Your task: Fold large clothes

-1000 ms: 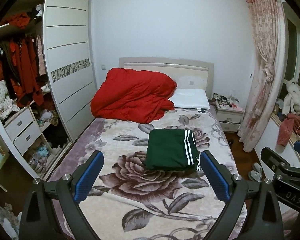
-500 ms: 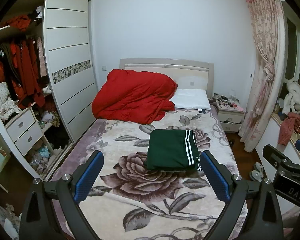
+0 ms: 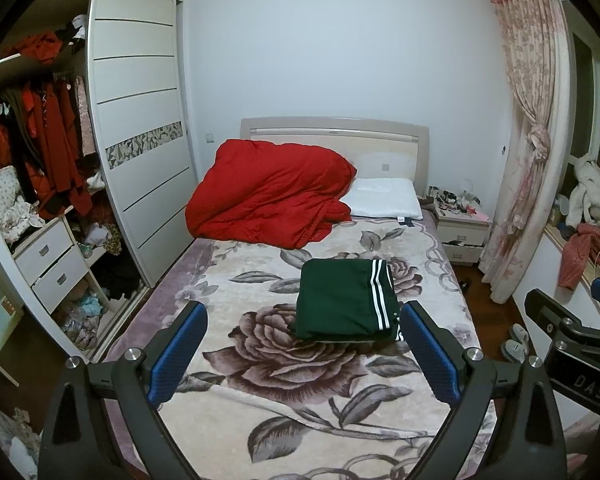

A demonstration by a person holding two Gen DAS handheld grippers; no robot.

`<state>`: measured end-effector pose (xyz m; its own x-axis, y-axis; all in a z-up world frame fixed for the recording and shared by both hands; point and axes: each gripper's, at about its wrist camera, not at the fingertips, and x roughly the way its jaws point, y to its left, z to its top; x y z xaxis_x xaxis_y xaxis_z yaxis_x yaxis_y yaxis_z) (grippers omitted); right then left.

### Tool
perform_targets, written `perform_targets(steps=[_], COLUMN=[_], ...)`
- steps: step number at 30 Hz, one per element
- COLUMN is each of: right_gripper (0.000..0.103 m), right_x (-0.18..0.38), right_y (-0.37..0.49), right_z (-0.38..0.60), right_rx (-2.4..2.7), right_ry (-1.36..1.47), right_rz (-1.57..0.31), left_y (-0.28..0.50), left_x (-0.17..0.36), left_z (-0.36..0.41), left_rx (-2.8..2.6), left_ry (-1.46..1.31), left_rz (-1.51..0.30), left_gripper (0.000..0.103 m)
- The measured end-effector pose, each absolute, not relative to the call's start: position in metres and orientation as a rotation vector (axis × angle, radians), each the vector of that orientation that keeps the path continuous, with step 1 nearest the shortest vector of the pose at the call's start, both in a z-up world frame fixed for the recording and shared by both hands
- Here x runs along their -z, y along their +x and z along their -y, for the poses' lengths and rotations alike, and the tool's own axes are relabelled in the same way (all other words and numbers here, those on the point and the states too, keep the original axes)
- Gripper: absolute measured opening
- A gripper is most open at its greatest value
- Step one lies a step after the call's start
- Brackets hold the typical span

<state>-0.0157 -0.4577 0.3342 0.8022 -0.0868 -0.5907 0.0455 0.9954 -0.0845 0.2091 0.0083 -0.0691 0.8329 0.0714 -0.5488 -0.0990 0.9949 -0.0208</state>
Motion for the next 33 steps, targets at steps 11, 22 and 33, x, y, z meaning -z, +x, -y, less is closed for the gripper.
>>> perform_targets(steps=[11, 22, 33], right_gripper=[0.103, 0.103, 0.103], right_x=[-0.334, -0.333, -0.331], right_y=[-0.020, -0.022, -0.033], right_z=[0.458, 0.458, 0.457], right_rx=[0.072, 0.076, 0.084], right_ry=[-0.066, -0.065, -0.060], right_rz=[-0.634, -0.632, -0.634], left_y=[0.210, 0.209, 0.209], left_x=[0.069, 0.068, 0.067], left_z=[-0.010, -0.010, -0.018], left_rx=[-0.088, -0.089, -0.081], left_ry=[-0.048, -0.045, -0.047], left_rz=[-0.580, -0.577, -0.570], left_gripper=[0.098, 0.098, 0.098])
